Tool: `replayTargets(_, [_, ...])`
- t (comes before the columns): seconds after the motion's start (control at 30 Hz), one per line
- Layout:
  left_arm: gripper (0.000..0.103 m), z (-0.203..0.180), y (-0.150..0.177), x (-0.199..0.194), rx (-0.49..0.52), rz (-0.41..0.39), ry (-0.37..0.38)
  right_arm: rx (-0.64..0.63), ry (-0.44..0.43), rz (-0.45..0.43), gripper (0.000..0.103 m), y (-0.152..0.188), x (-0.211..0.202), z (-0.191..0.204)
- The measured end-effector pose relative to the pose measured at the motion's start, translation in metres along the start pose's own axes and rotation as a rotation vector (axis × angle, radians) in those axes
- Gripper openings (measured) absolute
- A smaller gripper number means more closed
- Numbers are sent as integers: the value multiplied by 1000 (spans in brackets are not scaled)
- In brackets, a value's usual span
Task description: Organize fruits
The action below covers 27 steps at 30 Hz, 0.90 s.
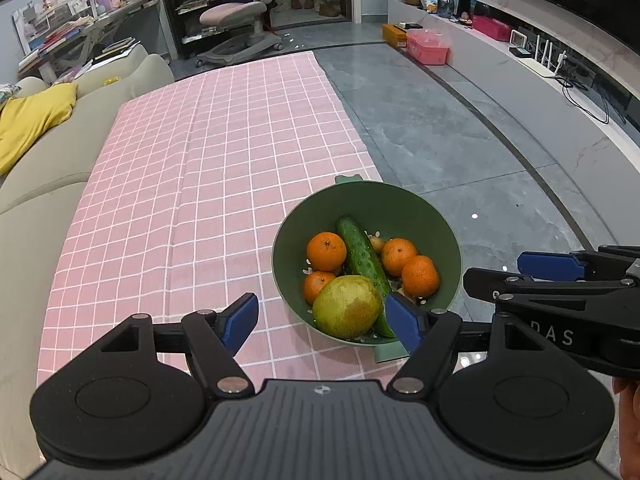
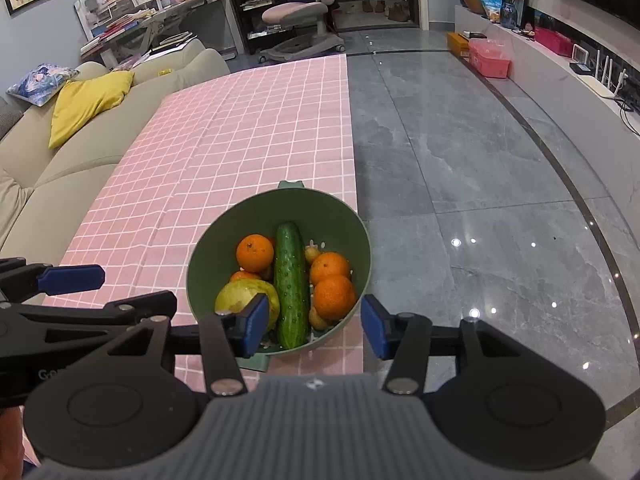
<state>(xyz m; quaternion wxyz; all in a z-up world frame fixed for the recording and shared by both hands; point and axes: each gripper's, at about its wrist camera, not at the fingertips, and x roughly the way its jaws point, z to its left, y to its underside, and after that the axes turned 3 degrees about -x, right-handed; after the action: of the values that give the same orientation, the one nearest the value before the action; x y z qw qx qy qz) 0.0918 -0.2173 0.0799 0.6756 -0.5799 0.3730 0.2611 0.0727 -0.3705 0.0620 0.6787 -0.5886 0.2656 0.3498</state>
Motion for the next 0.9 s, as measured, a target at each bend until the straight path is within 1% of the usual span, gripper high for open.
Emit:
replayTargets(0.2, [85,-3,-1,-3,9,-6,-11,7,-5,-6,48,-3,-1,-2])
replayTargets(0.9, [85,-7,-1,-6,14,-9,-16,7,-4,-6,48,-1,0,-3])
